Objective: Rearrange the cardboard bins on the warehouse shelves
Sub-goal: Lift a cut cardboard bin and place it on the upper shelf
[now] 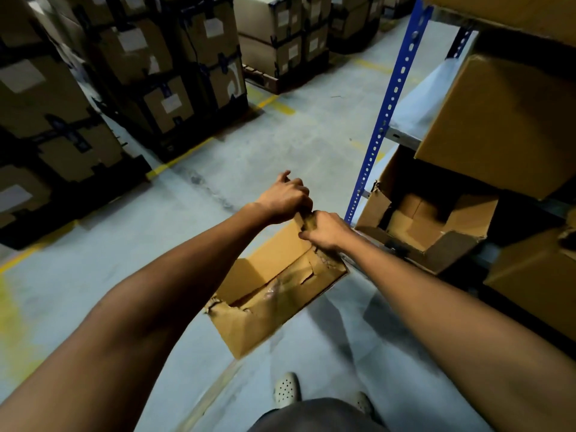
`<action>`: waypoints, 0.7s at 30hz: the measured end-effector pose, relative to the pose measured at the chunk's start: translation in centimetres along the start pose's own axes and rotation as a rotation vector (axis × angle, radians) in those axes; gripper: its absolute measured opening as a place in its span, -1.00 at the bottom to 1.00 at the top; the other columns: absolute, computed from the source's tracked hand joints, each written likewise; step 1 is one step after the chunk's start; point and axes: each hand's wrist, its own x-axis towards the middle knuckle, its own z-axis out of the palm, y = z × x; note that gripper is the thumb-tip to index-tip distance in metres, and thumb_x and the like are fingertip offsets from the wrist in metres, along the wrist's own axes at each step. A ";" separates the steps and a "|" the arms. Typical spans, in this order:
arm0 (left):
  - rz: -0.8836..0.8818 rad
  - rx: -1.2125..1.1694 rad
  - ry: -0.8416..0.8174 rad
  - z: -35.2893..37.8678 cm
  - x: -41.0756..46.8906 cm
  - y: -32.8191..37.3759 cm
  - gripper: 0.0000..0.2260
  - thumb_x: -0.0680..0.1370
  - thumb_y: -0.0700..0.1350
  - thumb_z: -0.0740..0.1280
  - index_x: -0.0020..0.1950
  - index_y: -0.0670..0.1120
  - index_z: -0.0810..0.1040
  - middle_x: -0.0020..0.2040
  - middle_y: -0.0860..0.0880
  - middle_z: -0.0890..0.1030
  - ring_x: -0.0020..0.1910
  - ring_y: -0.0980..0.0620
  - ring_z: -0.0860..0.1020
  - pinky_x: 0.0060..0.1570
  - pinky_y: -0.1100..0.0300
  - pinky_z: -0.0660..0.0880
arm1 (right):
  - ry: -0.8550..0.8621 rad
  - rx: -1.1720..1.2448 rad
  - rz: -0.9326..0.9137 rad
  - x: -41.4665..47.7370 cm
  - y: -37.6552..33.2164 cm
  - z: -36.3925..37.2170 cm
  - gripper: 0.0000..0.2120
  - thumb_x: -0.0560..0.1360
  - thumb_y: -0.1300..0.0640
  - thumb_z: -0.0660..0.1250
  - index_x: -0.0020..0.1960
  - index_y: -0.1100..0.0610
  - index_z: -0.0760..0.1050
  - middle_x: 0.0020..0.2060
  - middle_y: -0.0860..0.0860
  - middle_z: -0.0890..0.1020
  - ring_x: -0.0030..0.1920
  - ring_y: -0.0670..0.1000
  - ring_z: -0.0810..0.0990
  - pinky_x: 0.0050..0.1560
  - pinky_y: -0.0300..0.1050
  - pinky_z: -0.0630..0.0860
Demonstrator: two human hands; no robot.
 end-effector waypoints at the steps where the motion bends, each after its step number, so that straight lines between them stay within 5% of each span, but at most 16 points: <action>1: 0.022 -0.022 0.066 0.5 -0.2 0.1 -0.80 0.49 -0.23 0.37 -0.02 0.04 0.67 -0.07 -0.01 0.63 0.13 -0.13 0.51 0.31 -0.25 0.23 | 0.039 -0.031 0.020 -0.3 -0.3 0.4 -0.69 0.47 -0.05 0.33 0.12 0.11 0.47 0.02 0.16 0.61 -0.02 0.21 0.57 -0.12 -0.04 0.47; 4: -0.042 -0.119 0.236 1.8 -0.8 0.6 -0.83 0.49 -0.22 0.35 0.02 -0.03 0.64 0.03 -0.06 0.64 0.20 -0.15 0.52 0.23 -0.17 0.33 | 0.233 -0.121 0.075 -1.2 -1.1 1.5 -0.77 0.54 0.09 0.22 0.15 0.16 0.45 0.04 0.20 0.61 0.07 0.27 0.57 -0.08 0.01 0.45; 7: -0.374 -0.311 0.332 1.9 -1.7 2.2 -0.62 0.51 -0.21 0.35 0.34 -0.06 0.48 0.31 -0.09 0.51 0.33 -0.15 0.42 0.23 -0.06 0.37 | 0.318 -0.104 0.149 -1.5 -0.4 2.2 -0.78 0.56 0.17 0.18 0.18 0.18 0.43 0.06 0.20 0.61 0.11 0.27 0.57 0.04 0.11 0.50; 12: -0.855 -0.490 0.569 4.3 -8.3 3.8 -0.63 0.48 -0.15 0.33 0.30 -0.10 0.49 0.22 -0.11 0.53 0.23 -0.14 0.47 0.22 -0.05 0.39 | 0.374 -0.031 0.333 -2.5 2.8 3.3 -0.83 0.59 0.15 0.19 0.14 0.16 0.42 -0.02 0.14 0.61 0.04 0.21 0.59 0.03 0.15 0.56; 16: -1.256 -0.479 0.433 7.7 -13.8 3.9 -0.50 0.48 -0.07 0.35 0.40 -0.09 0.37 0.33 -0.17 0.41 0.31 -0.22 0.38 0.26 -0.15 0.32 | 0.406 0.063 0.482 -3.7 4.4 3.8 -0.85 0.58 0.15 0.24 0.09 0.19 0.46 -0.05 0.12 0.62 -0.04 0.17 0.61 -0.01 0.07 0.58; 21: -1.472 -1.196 0.327 9.7 -15.7 3.1 -0.28 0.53 0.17 0.33 0.53 -0.10 0.09 0.38 -0.28 0.41 0.30 -0.30 0.44 0.27 -0.12 0.42 | 0.414 0.162 0.569 -4.8 4.7 4.6 -0.85 0.58 0.19 0.27 0.12 0.21 0.46 -0.05 0.09 0.56 -0.02 0.16 0.58 -0.18 -0.07 0.43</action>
